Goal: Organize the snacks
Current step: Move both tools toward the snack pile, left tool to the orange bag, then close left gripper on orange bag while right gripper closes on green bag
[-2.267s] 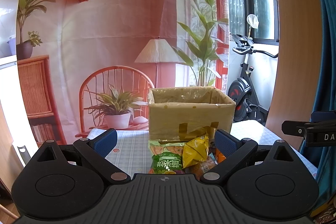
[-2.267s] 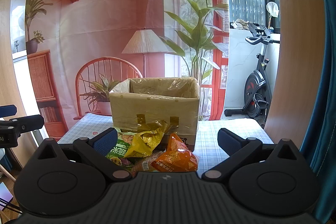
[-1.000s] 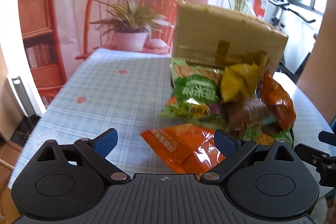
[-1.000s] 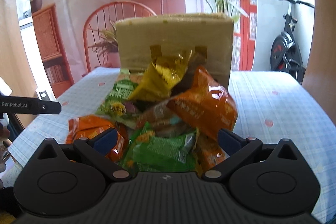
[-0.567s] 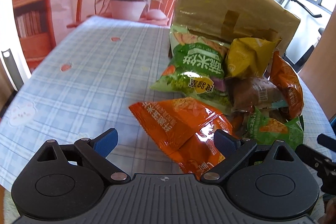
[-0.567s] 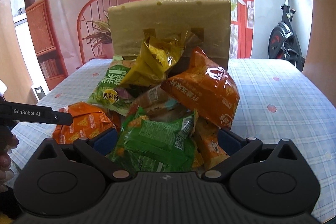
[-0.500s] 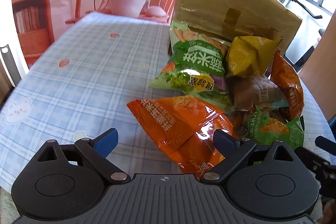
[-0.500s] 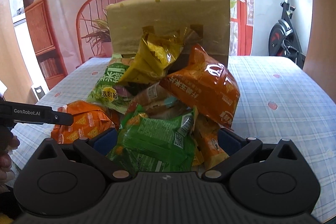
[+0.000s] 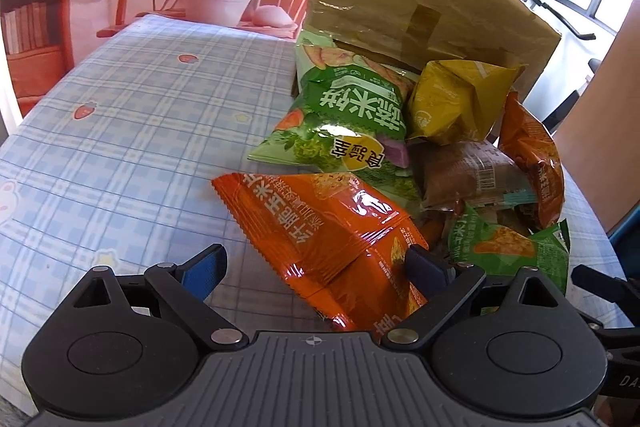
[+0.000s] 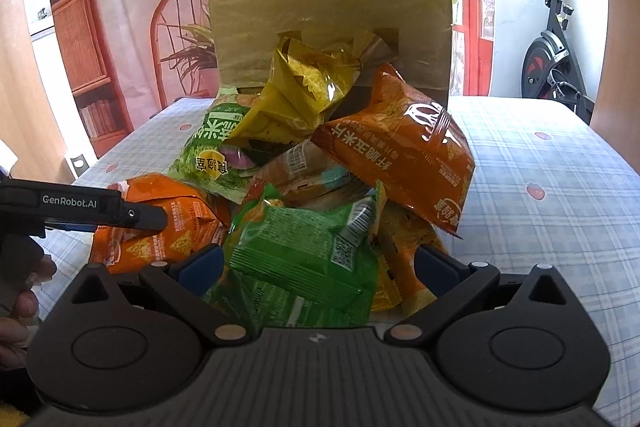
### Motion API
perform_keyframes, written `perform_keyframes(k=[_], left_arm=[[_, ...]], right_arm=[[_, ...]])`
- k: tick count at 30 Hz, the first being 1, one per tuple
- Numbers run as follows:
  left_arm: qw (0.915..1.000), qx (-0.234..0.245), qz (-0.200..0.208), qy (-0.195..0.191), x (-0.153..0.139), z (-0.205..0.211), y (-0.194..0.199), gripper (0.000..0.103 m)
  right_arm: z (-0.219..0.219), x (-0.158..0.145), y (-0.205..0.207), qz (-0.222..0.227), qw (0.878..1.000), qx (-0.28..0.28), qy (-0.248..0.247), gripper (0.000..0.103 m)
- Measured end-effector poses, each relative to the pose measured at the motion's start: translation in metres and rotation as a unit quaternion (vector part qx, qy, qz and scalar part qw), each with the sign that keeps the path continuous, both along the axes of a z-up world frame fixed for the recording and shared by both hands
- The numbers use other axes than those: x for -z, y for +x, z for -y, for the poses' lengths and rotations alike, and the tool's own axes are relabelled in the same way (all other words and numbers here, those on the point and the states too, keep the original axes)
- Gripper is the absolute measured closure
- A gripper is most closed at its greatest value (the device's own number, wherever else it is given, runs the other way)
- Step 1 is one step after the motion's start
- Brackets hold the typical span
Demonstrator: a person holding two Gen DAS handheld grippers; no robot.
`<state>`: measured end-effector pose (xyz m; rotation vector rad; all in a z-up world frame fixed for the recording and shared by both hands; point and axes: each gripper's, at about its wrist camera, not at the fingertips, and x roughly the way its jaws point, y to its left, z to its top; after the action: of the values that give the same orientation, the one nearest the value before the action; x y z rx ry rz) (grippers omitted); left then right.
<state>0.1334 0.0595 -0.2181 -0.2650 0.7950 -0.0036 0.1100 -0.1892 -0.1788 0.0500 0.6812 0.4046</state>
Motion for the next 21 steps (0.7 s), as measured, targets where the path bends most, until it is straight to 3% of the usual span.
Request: perform_keyframes(k=[6, 11, 14, 21], left_arm=[[0.9998, 0.01, 0.002, -0.015, 0.005, -0.001, 0.0, 0.009], [0.999, 0.029, 0.01, -0.032, 0.006, 0.002, -0.003, 0.026], [0.999, 0.031, 0.014, -0.03, 0.006, 0.003, -0.005, 0.03], [0.9976, 0.025, 0.011, -0.063, 0.012, -0.006, -0.003, 0.027]], right_arm=[[-0.003, 0.006, 0.003, -0.005, 1.0, -0.004, 0.003, 0.001], [-0.005, 0.01, 0.007, -0.015, 1.0, -0.013, 0.009, 0.004], [-0.007, 0.01, 0.007, -0.011, 1.0, -0.017, 0.008, 0.006], [-0.008, 0.014, 0.009, -0.02, 0.999, -0.021, 0.016, 0.007]])
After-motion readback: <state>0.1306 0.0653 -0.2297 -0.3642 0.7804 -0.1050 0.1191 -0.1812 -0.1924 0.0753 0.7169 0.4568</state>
